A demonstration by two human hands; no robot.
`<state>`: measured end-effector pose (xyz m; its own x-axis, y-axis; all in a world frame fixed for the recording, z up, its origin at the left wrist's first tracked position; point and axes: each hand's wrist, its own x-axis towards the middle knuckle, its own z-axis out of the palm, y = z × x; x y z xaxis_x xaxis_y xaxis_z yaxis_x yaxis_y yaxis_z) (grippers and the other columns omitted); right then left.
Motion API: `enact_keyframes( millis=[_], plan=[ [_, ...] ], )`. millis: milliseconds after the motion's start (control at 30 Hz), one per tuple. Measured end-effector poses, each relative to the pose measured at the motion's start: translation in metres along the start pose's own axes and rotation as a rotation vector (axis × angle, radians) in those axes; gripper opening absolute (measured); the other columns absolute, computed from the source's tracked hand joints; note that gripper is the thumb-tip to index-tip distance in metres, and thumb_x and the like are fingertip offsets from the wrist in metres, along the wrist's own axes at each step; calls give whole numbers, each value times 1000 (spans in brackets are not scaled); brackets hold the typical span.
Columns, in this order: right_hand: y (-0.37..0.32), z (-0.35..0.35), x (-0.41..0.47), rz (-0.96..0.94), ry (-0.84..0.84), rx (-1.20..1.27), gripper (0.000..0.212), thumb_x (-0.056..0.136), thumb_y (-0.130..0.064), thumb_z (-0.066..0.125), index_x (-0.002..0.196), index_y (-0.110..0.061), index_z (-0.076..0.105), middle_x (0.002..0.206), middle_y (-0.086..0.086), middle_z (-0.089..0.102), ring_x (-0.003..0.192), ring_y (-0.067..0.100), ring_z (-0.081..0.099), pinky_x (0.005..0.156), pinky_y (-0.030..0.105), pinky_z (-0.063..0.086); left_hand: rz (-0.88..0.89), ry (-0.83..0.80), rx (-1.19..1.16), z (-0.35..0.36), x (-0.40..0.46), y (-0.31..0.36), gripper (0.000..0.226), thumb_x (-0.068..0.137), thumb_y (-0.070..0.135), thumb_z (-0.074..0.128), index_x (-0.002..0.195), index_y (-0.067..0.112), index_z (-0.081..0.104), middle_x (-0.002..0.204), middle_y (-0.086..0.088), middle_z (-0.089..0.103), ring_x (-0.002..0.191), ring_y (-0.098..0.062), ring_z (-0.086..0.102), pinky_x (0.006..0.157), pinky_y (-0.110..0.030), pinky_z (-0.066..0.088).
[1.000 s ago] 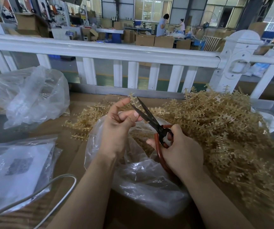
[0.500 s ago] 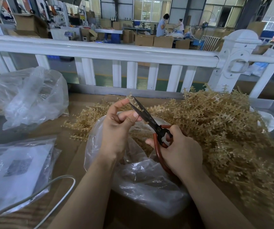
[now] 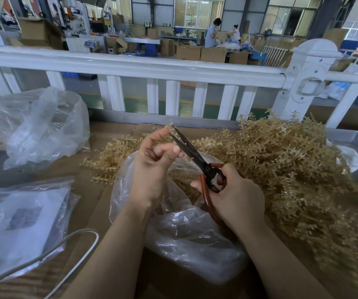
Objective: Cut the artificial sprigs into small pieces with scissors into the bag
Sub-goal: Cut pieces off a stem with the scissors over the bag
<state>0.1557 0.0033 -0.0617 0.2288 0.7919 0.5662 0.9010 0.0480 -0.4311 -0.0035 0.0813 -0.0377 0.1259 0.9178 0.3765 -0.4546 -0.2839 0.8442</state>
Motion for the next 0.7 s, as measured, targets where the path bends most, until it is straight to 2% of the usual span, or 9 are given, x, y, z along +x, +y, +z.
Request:
enact_keyframes(
  millis=[67,133,233,300,533,700],
  plan=[
    [-1,-1,0,-12,22,5,57,73,-89,43,82,-33,37,56,-24,38,51,6,42,48,12,21,-50,3,-62,-1,1,1,46,78,8,68,123,5,56,72,0,71,73,-13,68,90,-37,55],
    [-2,-2,0,-16,41,5,55,74,-87,45,81,-33,35,54,-26,31,49,4,36,49,11,17,-150,-9,-154,-2,2,2,38,78,6,66,115,-2,60,76,-5,71,68,-13,67,77,-30,55],
    [-4,-3,1,-24,36,-2,56,75,-89,44,82,-34,34,55,-28,26,49,2,33,49,10,14,-307,-22,-198,-5,2,5,12,83,16,63,91,8,68,79,-4,71,69,-12,65,71,-24,50],
    [-2,-3,1,-30,12,-18,60,75,-93,40,83,-34,36,55,-28,29,49,0,34,48,10,16,-354,-10,-175,-8,3,5,16,93,17,56,90,7,68,80,-6,70,70,-14,64,71,-25,50],
    [0,0,2,-18,-18,-20,67,73,-98,31,85,-32,41,56,-26,36,52,3,42,48,10,21,-348,26,-175,-9,4,6,13,95,11,57,89,4,66,76,-7,70,69,-12,65,65,-19,55],
    [2,1,4,-17,-52,-6,65,69,-93,40,89,-31,45,61,-24,44,57,4,47,51,12,27,-315,-6,-137,-10,3,5,13,90,16,60,92,6,69,76,-3,71,68,-9,64,69,-19,54]
  ],
)
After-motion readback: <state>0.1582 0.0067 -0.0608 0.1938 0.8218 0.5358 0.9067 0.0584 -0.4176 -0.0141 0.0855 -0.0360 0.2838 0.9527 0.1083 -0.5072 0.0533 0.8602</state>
